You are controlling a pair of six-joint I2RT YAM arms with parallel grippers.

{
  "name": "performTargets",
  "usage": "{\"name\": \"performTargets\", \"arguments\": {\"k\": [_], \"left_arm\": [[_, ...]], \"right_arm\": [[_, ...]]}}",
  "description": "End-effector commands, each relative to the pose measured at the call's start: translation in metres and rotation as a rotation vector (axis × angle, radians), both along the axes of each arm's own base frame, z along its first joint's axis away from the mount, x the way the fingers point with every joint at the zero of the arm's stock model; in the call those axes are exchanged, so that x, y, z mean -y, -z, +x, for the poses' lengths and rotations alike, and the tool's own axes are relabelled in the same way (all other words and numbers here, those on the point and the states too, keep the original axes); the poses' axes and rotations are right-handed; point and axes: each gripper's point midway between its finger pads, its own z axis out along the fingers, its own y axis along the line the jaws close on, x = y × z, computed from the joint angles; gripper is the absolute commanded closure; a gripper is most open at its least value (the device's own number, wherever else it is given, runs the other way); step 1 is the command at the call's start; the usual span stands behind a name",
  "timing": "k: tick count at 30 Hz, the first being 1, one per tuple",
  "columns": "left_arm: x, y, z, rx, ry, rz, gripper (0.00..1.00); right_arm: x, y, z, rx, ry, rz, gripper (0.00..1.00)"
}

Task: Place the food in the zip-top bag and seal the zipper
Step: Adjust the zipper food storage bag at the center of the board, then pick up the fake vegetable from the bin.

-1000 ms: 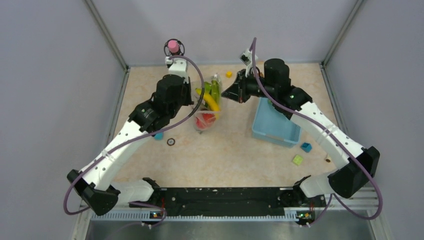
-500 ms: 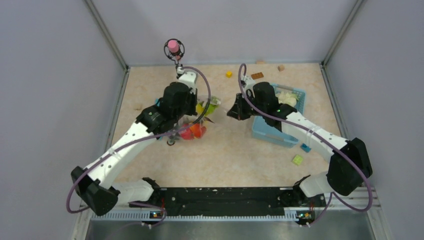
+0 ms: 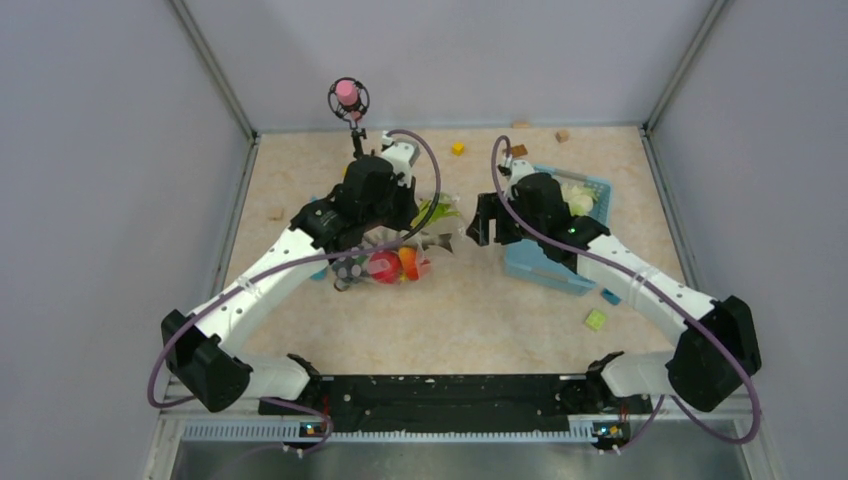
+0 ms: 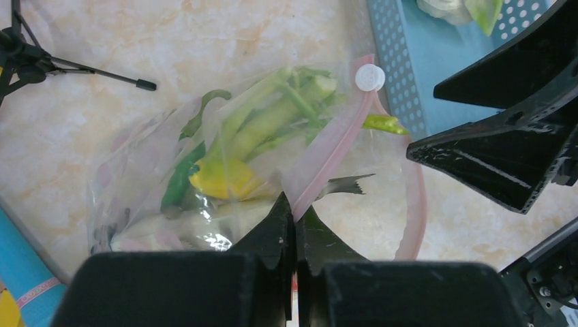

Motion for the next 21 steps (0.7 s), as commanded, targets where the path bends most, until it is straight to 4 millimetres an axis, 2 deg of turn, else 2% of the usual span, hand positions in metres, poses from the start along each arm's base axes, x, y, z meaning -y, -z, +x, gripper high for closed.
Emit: {"name": "performTargets", "arguments": {"k": [1, 3, 4, 8, 9, 14, 21], "left_arm": [[0.018, -0.036, 0.005, 0.055, 0.05, -0.102, 1.0], [0.019, -0.039, 0.006, 0.057, 0.052, -0.103, 1.0], [0.019, -0.041, 0.007, 0.061, 0.048, -0.104, 1.0], [0.019, -0.044, 0.009, 0.069, 0.046, -0.104, 1.0], [0.02, -0.044, 0.009, 0.069, 0.048, -0.104, 1.0], [0.019, -0.043, 0.011, 0.072, 0.04, -0.092, 1.0], [0.019, -0.04, 0.012, 0.066, 0.043, -0.087, 1.0]], "right_arm": [[0.032, -0.036, 0.009, 0.128, 0.098, -0.017, 0.14], [0.05, -0.045, 0.013, 0.149, 0.171, -0.018, 0.02], [0.06, -0.049, 0.016, 0.16, 0.203, -0.012, 0.01], [0.105, -0.047, 0.036, 0.156, 0.356, -0.022, 0.01], [0.123, -0.045, 0.044, 0.152, 0.419, -0.036, 0.01], [0.186, -0.024, 0.077, 0.139, 0.646, -0.208, 0.01], [0.213, 0.016, 0.121, 0.091, 0.657, -0.39, 0.02]]}}
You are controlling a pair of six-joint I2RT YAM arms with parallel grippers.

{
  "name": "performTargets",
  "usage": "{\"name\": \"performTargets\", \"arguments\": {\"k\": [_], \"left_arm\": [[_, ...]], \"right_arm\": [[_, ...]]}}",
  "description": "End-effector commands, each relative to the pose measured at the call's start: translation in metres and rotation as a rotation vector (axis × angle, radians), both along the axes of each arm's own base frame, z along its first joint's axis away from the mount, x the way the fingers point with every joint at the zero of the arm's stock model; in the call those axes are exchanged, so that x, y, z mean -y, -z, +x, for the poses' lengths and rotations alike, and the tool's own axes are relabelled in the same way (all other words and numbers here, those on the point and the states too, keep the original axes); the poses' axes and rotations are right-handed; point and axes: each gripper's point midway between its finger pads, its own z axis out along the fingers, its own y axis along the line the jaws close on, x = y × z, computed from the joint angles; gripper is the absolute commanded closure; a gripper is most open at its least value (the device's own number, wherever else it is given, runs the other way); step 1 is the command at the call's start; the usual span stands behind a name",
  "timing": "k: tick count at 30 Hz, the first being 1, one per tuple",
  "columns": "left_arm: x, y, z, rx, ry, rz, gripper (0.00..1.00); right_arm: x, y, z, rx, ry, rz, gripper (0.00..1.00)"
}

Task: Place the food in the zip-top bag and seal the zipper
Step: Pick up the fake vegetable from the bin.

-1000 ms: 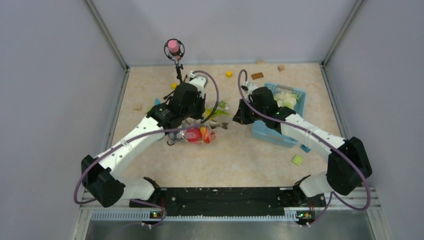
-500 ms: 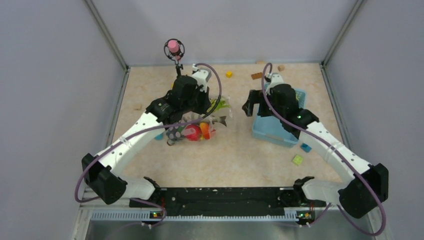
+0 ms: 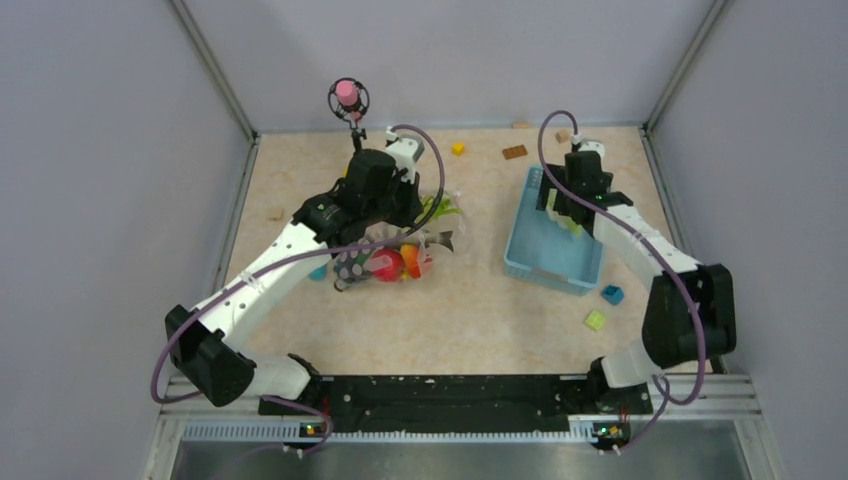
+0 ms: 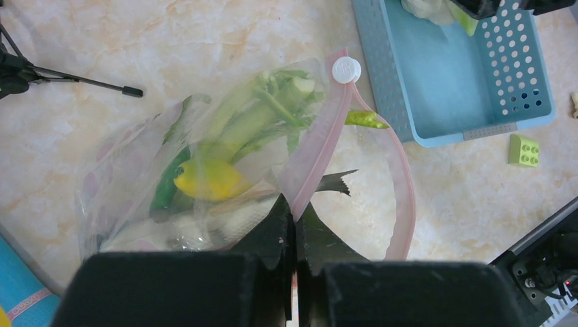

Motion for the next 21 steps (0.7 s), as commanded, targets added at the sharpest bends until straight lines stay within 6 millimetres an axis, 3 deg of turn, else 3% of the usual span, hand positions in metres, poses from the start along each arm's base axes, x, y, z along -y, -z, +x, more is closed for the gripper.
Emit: {"name": "performTargets", "arguments": {"k": [1, 6, 11, 14, 16, 19, 21], "left_arm": [[0.008, -0.032, 0.011, 0.08, 0.003, -0.065, 1.0], [0.009, -0.029, 0.01, 0.077, 0.013, -0.067, 1.0], [0.01, -0.027, 0.01, 0.071, 0.017, -0.065, 1.0], [0.01, -0.027, 0.009, 0.07, 0.017, -0.067, 1.0], [0.01, -0.027, 0.009, 0.071, 0.015, -0.068, 1.0], [0.01, -0.028, 0.008, 0.071, 0.017, -0.071, 1.0], [0.01, -0.029, 0.008, 0.073, 0.017, -0.075, 1.0]], "right_arm": [[0.025, -0.004, 0.035, 0.026, 0.04, -0.124, 0.02], [0.039, 0.029, 0.045, -0.062, 0.082, -0.186, 0.02], [0.035, 0.059, 0.054, -0.117, 0.059, -0.186, 0.06], [0.034, 0.066, 0.056, -0.131, 0.061, -0.179, 0.19], [0.036, 0.064, 0.055, -0.126, 0.076, -0.178, 0.33], [0.038, 0.049, 0.049, -0.103, 0.099, -0.169, 0.54], [0.04, 0.037, 0.042, -0.076, 0.108, -0.16, 0.63]]}}
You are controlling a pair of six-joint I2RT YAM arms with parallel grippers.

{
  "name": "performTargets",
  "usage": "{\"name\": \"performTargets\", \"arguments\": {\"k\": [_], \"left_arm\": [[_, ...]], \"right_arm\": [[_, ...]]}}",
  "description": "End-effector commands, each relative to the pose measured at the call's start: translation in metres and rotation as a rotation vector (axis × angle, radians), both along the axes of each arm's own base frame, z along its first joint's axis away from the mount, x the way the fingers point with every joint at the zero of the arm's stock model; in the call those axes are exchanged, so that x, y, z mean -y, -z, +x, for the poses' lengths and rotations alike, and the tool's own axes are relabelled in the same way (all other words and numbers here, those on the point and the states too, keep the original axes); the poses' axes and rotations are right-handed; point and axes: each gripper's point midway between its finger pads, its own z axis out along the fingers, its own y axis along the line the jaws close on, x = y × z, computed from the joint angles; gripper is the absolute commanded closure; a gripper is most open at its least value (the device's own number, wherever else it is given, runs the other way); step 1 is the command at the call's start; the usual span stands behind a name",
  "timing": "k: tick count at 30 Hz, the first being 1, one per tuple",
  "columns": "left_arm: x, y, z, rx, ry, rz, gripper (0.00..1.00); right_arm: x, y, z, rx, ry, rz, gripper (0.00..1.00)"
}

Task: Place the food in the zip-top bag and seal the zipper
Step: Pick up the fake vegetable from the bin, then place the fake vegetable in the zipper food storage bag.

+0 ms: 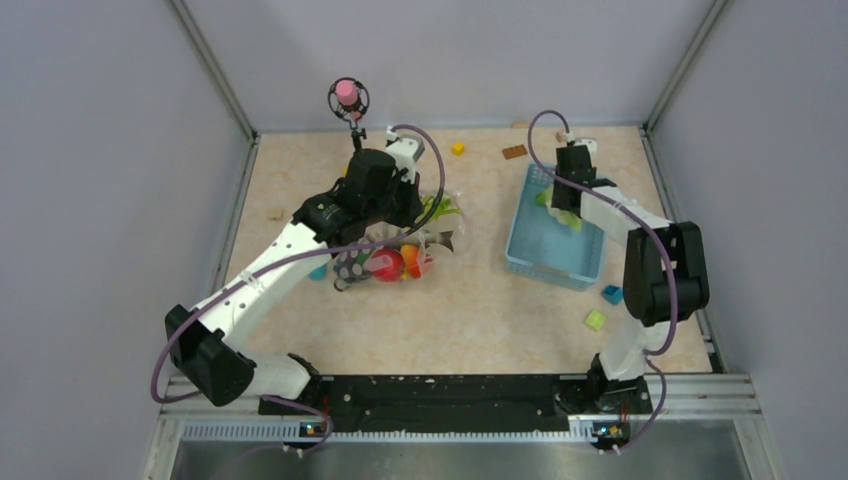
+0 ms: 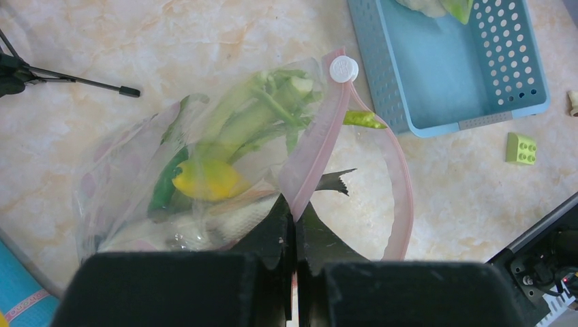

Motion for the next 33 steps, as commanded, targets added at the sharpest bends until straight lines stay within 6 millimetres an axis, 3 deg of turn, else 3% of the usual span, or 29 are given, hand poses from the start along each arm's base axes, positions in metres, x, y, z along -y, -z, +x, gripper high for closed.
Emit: {"name": "performTargets", "arguments": {"k": [1, 6, 11, 18, 24, 28, 33], "left_arm": [[0.009, -0.029, 0.009, 0.075, 0.009, -0.073, 1.0], [0.01, -0.03, 0.008, 0.069, 0.008, -0.083, 1.0], [0.008, -0.032, 0.008, 0.072, -0.003, -0.087, 1.0], [0.008, -0.035, 0.005, 0.07, 0.001, -0.1, 1.0], [0.01, -0.035, 0.003, 0.063, 0.01, -0.113, 1.0], [0.012, -0.036, -0.001, 0.055, 0.024, -0.129, 1.0], [0.014, -0.039, -0.007, 0.048, 0.043, -0.147, 1.0]], "right_arm": [[0.003, -0.032, -0.007, 0.075, 0.028, 0.031, 0.65], [0.0, -0.06, -0.034, 0.118, 0.009, 0.08, 0.74], [-0.021, -0.1, -0.063, 0.219, -0.098, 0.196, 0.77], [-0.075, -0.172, -0.109, 0.424, -0.393, 0.426, 0.79], [-0.148, -0.23, -0.164, 0.528, -0.826, 0.722, 0.82], [-0.189, -0.245, -0.19, 0.532, -1.019, 0.845, 0.83], [-0.236, -0.234, -0.188, 0.481, -1.048, 0.809, 0.84]]}}
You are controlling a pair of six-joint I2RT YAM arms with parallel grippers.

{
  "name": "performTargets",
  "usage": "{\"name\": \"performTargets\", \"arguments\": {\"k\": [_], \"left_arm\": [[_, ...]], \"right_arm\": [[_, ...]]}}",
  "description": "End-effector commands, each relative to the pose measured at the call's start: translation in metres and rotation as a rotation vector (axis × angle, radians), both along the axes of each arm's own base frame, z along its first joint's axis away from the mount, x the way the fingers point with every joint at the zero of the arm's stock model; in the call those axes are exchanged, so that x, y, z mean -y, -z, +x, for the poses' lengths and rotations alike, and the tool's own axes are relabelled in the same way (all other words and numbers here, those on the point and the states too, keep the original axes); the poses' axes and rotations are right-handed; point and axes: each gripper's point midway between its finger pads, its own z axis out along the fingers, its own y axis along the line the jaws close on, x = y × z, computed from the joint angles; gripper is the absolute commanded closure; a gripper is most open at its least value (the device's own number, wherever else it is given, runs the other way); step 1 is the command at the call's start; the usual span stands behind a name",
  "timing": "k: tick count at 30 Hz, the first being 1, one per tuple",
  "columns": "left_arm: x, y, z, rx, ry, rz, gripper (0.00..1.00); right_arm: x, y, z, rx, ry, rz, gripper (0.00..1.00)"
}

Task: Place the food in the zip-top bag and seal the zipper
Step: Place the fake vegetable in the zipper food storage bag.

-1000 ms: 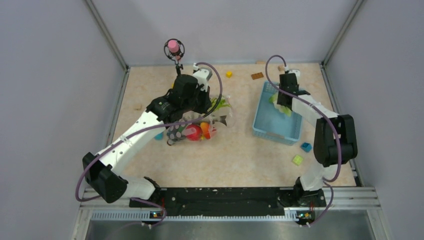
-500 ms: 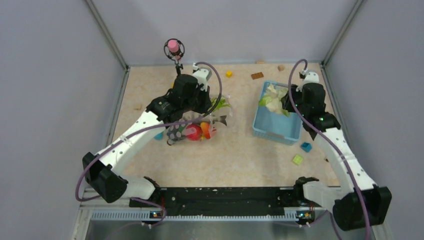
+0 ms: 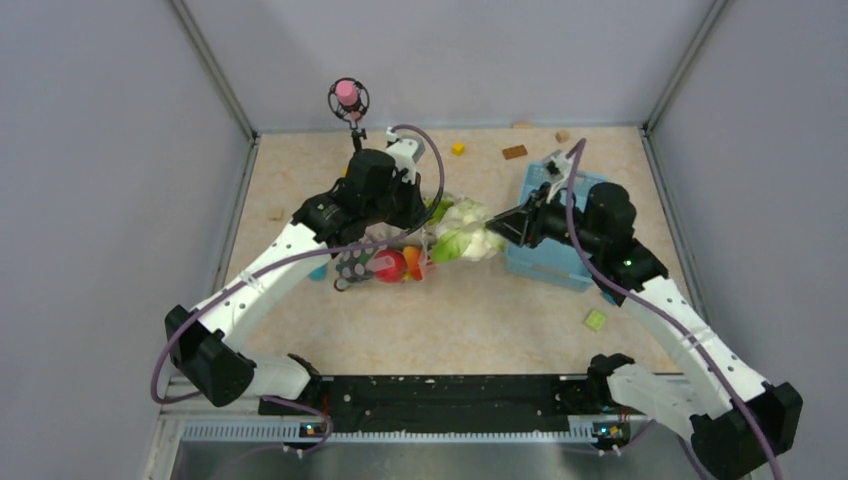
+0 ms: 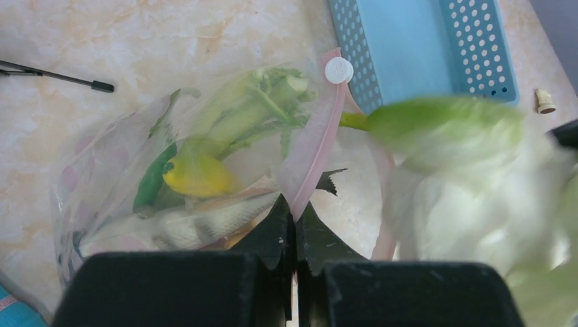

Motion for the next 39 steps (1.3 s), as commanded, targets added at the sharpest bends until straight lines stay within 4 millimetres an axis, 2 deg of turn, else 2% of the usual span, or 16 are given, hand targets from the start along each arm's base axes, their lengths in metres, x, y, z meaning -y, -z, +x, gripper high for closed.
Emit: {"name": "performTargets", "arguments": {"k": [1, 5, 10, 12, 15, 24, 27, 30, 32, 34, 39], "left_arm": [[0.007, -0.039, -0.002, 0.08, 0.023, -0.11, 1.0], [0.009, -0.041, -0.008, 0.074, 0.045, -0.125, 1.0], [0.012, -0.045, -0.014, 0.068, 0.073, -0.14, 1.0], [0.012, -0.045, -0.015, 0.064, 0.08, -0.139, 1.0], [0.012, -0.043, -0.017, 0.059, 0.083, -0.135, 1.0], [0.014, -0.04, -0.017, 0.049, 0.092, -0.135, 1.0], [0.02, -0.043, -0.021, 0.045, 0.126, -0.158, 1.0], [0.023, -0.045, -0.02, 0.039, 0.128, -0.168, 1.0], [0.022, -0.045, -0.016, 0.034, 0.103, -0.16, 1.0], [0.018, -0.045, -0.011, 0.034, 0.065, -0.149, 1.0], [0.015, -0.046, -0.01, 0.041, 0.041, -0.154, 1.0]], "right_arm": [[-0.042, -0.021, 0.0, 0.072, -0.065, 0.036, 0.85], [-0.058, -0.005, 0.024, 0.039, 0.043, 0.066, 0.87], [-0.071, 0.012, 0.043, 0.011, 0.16, 0.057, 0.89], [-0.068, 0.021, 0.05, -0.032, 0.218, 0.062, 0.9], [-0.053, 0.031, 0.06, -0.086, 0.339, 0.065, 0.92], [-0.021, 0.018, 0.052, -0.083, 0.47, 0.152, 0.96], [-0.033, 0.018, 0.049, -0.1, 0.41, 0.173, 0.96], [-0.072, 0.016, 0.035, -0.092, 0.185, 0.15, 0.82], [-0.08, 0.017, 0.032, -0.064, 0.129, 0.097, 0.68], [-0.073, 0.017, 0.034, -0.034, 0.148, 0.046, 0.51], [-0.041, 0.014, 0.024, 0.03, 0.233, 0.005, 0.21]]}}
